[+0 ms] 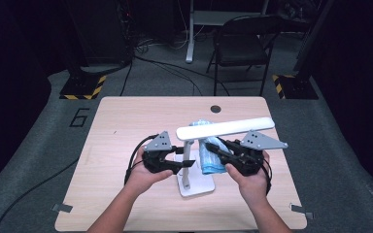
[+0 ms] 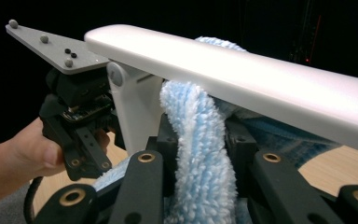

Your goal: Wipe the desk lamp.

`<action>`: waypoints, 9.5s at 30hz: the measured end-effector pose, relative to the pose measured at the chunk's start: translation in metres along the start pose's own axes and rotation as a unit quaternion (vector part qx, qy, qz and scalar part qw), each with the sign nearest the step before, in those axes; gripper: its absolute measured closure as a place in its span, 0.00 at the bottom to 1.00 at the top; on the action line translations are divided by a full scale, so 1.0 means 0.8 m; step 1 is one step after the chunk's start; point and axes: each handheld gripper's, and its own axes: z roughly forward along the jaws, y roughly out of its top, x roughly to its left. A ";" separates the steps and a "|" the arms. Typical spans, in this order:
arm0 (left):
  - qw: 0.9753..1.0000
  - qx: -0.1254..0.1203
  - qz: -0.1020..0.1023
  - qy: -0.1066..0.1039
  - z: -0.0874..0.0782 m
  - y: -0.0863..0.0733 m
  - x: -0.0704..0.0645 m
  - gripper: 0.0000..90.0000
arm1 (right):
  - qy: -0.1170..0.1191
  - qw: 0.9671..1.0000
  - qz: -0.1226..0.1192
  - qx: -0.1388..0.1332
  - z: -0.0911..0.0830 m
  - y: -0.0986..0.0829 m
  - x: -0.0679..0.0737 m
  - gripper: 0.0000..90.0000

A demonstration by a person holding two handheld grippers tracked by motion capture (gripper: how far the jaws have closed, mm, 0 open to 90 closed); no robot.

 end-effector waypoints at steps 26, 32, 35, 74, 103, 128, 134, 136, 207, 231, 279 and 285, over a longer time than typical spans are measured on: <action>0.999 0.023 0.011 0.022 -0.036 -0.011 0.003 0.59 | 0.014 1.000 -0.003 -0.013 0.027 0.000 0.022 0.80; 1.000 0.021 0.010 0.021 -0.036 -0.012 0.003 0.59 | -0.005 1.000 0.013 -0.024 0.011 -0.008 0.003 0.80; 0.999 0.024 0.010 0.018 -0.037 -0.012 0.004 0.59 | -0.032 0.999 0.030 -0.028 -0.007 -0.015 -0.019 0.80; 0.999 0.027 0.002 0.023 -0.033 -0.011 0.002 0.58 | -0.017 1.000 0.019 -0.014 0.009 -0.004 -0.011 0.80; 1.000 0.018 -0.002 0.023 -0.033 -0.015 0.003 0.58 | 0.001 1.000 0.008 -0.012 0.015 -0.001 0.003 0.80; 1.000 0.015 -0.007 0.013 -0.033 -0.016 0.006 0.58 | -0.080 0.995 0.054 -0.022 -0.056 -0.028 -0.086 0.80; 1.000 0.012 -0.006 0.014 -0.033 -0.017 0.007 0.58 | -0.112 0.992 0.051 -0.018 -0.070 -0.030 -0.109 0.80; 1.000 0.013 -0.006 0.013 -0.033 -0.017 0.007 0.58 | -0.115 0.992 0.053 -0.017 -0.072 -0.030 -0.115 0.80; 1.000 0.002 -0.017 0.006 -0.030 -0.021 0.007 0.58 | 0.130 0.991 -0.039 0.016 0.007 0.010 -0.006 0.80; 1.000 0.002 -0.020 -0.021 -0.034 -0.021 0.019 0.57 | 0.174 0.984 -0.046 0.011 -0.039 0.034 -0.010 0.80; 0.999 -0.015 -0.028 -0.027 -0.049 -0.023 0.022 0.47 | 0.086 0.992 -0.095 0.006 0.013 0.130 -0.027 0.77; 0.999 -0.010 -0.030 -0.017 -0.049 -0.015 0.020 0.46 | 0.096 0.991 -0.085 0.032 0.027 0.112 -0.018 0.74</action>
